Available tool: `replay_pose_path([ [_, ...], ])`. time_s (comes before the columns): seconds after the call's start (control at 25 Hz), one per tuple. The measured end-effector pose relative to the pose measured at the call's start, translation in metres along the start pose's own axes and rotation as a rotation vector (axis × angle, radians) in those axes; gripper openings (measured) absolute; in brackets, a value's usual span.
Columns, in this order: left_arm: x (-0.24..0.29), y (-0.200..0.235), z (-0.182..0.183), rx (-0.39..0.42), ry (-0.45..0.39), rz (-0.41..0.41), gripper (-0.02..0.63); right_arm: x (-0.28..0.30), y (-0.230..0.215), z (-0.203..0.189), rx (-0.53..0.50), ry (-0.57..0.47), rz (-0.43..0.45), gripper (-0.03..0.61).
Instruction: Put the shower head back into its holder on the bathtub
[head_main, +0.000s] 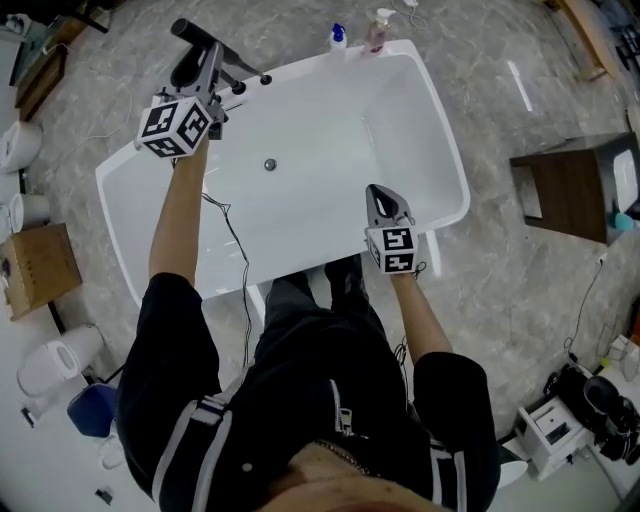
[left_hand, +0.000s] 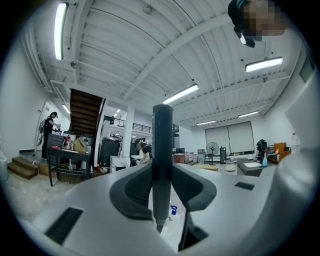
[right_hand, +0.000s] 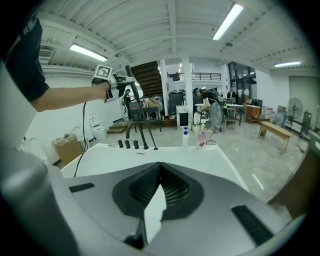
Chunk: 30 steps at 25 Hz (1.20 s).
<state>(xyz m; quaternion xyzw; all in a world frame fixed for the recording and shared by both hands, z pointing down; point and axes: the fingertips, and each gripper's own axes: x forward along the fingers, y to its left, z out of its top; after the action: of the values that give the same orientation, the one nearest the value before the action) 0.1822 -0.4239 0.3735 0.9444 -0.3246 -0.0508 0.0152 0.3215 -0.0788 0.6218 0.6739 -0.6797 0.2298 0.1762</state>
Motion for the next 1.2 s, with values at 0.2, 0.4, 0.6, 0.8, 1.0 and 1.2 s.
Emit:
replay_pose_path([
  [0.2,0.020,0.014,-0.035,-0.041,0.011,0.048,0.130,0.001,-0.019,-0.010,0.024,-0.005,-0.035,0.009],
  [0.4,0.033,0.027,-0.065,-0.031,0.036,0.076,0.130,0.007,-0.021,-0.020,0.057,0.011,-0.045,0.009],
  [0.6,0.045,0.039,-0.095,-0.010,0.071,0.107,0.130,0.008,-0.020,-0.026,0.071,0.023,-0.044,0.009],
  [0.8,0.058,0.049,-0.120,-0.016,0.085,0.143,0.130,0.011,-0.020,-0.031,0.076,0.034,-0.042,0.009],
  [1.0,0.067,0.051,-0.149,-0.021,0.099,0.171,0.130,0.008,-0.031,-0.033,0.079,0.040,-0.060,0.009],
  [1.2,0.078,0.055,-0.181,-0.018,0.128,0.179,0.130,0.013,-0.037,-0.032,0.103,0.038,-0.076,0.009],
])
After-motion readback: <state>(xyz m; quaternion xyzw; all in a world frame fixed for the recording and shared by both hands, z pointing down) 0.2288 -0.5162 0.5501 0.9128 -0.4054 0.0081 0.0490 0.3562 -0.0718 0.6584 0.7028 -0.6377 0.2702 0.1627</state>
